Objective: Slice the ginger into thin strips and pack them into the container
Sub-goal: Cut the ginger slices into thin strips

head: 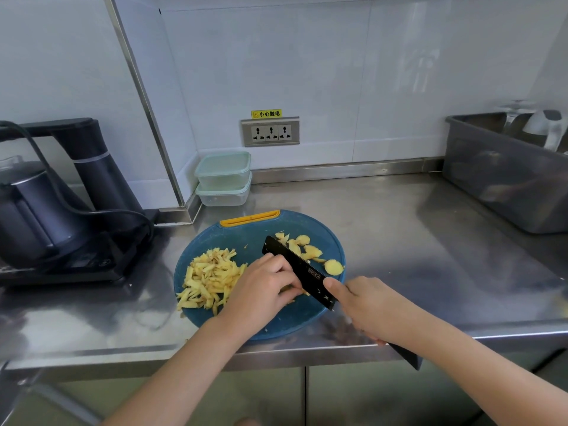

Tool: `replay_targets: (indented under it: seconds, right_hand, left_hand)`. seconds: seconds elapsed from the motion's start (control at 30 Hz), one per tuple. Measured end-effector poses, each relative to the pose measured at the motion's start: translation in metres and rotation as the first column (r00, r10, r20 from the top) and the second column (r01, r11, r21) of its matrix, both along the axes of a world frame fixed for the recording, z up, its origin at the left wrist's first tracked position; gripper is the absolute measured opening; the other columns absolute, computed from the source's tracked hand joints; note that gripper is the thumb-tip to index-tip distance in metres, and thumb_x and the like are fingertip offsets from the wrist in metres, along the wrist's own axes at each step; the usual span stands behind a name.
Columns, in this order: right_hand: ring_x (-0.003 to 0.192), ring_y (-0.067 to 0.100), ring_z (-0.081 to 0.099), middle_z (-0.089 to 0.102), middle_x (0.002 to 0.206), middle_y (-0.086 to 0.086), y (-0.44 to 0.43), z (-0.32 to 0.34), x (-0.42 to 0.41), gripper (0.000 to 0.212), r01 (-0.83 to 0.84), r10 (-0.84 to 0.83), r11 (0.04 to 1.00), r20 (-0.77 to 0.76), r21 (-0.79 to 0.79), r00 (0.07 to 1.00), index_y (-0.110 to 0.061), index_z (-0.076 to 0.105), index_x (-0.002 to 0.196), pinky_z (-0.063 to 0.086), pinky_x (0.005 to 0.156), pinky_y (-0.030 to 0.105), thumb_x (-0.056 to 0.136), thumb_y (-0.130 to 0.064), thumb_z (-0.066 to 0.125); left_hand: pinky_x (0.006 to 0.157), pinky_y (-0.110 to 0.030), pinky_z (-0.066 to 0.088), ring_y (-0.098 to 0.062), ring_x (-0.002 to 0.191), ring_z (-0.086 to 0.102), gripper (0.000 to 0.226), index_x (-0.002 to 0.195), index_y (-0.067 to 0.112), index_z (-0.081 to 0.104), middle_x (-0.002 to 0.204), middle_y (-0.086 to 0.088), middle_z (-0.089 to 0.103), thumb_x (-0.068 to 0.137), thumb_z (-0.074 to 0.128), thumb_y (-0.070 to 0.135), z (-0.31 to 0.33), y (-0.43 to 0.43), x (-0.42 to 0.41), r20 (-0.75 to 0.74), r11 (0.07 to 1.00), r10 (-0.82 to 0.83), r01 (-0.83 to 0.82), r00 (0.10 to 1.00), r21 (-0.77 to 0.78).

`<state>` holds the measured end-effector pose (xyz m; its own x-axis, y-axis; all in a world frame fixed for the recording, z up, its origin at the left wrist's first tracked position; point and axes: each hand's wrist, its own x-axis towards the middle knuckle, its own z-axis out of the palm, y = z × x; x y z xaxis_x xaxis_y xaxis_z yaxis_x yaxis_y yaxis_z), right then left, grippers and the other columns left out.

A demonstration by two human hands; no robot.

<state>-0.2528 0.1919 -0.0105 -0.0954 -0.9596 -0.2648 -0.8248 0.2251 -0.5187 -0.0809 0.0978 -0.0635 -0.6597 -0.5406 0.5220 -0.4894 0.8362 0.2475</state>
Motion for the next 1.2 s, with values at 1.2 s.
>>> replay_targets:
  seconds: [1.2]
  right_hand:
    - [0.038, 0.015, 0.034, 0.042, 0.049, 0.0, -0.004, 0.025, -0.037, 0.049, 0.264, -0.249, 0.964, 0.509, 0.043, 0.824, -0.012, 0.044, 0.073, 0.033, 0.039, 0.022, 0.097, -0.054, 0.037]
  left_hand:
    - [0.062, -0.022, 0.048, -0.011, 0.078, 0.057, 0.03, 0.091, 0.02, 0.063, 0.086, 0.008, 0.061, 0.069, 0.077, 0.007, -0.014, 0.011, -0.011, -0.008, 0.96, 0.277, -0.277, 0.961, -0.042]
